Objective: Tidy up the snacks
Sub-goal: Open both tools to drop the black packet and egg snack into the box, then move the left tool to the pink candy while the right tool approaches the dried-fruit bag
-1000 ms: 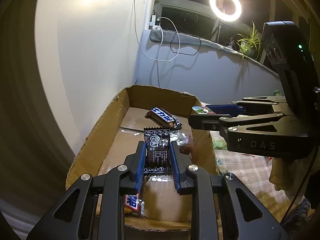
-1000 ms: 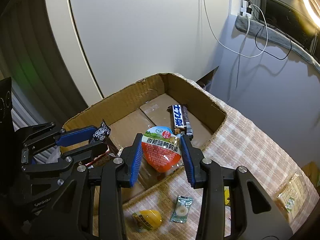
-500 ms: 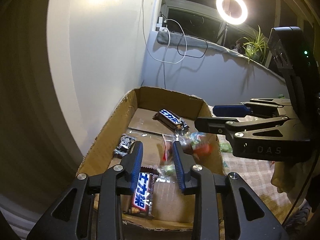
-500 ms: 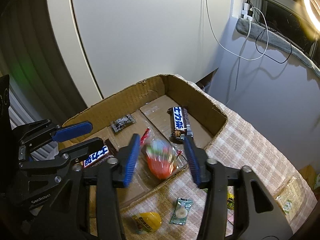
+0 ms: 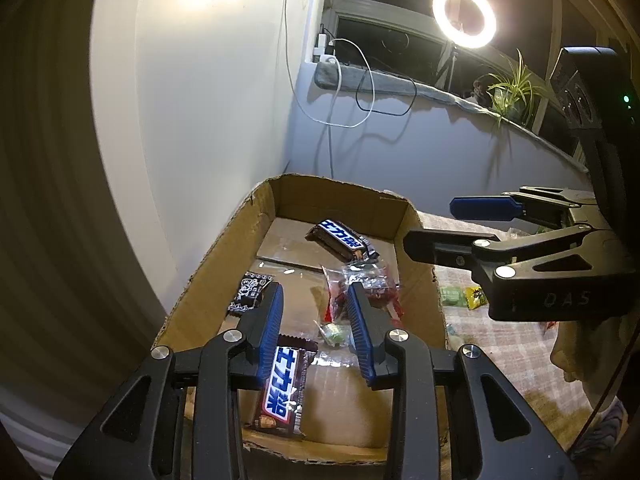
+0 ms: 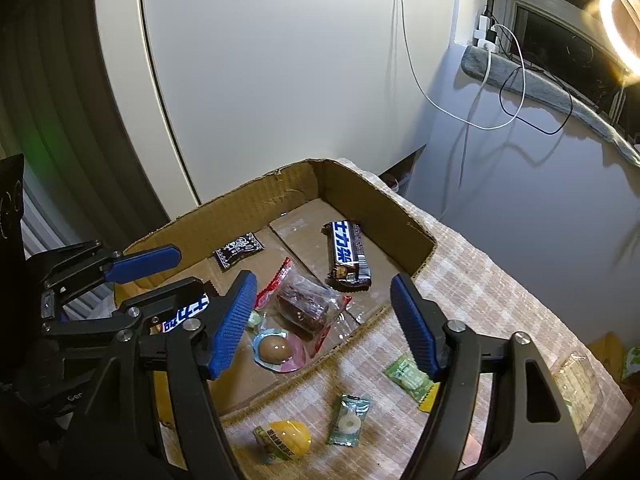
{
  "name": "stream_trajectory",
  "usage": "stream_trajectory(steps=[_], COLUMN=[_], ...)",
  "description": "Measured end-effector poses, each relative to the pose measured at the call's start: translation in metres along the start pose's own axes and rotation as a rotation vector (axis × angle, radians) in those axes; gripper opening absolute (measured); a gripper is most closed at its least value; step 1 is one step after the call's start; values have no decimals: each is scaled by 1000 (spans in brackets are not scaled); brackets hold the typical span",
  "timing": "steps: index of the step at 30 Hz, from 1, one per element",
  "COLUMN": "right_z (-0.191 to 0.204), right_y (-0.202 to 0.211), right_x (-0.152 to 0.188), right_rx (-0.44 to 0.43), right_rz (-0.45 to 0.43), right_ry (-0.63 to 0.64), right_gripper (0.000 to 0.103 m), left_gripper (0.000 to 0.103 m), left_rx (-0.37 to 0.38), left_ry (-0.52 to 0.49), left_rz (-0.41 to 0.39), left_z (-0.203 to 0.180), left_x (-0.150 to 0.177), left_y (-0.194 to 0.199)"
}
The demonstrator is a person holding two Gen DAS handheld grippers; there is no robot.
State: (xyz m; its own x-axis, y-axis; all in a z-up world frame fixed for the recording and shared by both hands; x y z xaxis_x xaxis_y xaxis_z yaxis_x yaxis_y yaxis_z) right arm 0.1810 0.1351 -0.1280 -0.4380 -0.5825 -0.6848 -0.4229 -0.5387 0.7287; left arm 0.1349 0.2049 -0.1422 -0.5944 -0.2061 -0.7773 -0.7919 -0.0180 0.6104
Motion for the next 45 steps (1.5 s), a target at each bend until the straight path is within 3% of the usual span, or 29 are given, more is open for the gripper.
stream_trajectory(steps=[10, 25, 36, 45], right_z=[-22, -94, -130, -164], right_y=[18, 62, 83, 96], right_x=[12, 55, 105, 158], right_rx=[38, 122, 127, 156], right_rz=[-4, 4, 38, 83], right_ry=[-32, -151, -205, -317], right_gripper=[89, 89, 89, 89], left_gripper=[33, 34, 34, 34], left_rx=[15, 64, 101, 158], left_ry=[-16, -71, -132, -210], left_rz=[-13, -17, 8, 72], left_z=[-13, -53, -95, -147], left_x=[-2, -5, -4, 9], left_y=[4, 6, -2, -19])
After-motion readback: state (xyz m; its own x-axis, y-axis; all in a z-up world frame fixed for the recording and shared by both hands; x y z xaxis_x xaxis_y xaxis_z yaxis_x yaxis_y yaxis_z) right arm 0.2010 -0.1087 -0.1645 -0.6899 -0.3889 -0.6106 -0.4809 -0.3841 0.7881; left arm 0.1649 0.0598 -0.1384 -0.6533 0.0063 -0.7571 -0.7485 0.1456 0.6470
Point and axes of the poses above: each gripper's, at about its wrist camera, not at the fingertips, and y roughly against the way its jaws point, z to its left, x to its underside, the point moved 8 cm from there along -y, roughly the way its jaws point, and after that the axes turned 1 degree about y, right-handed, at the moved point
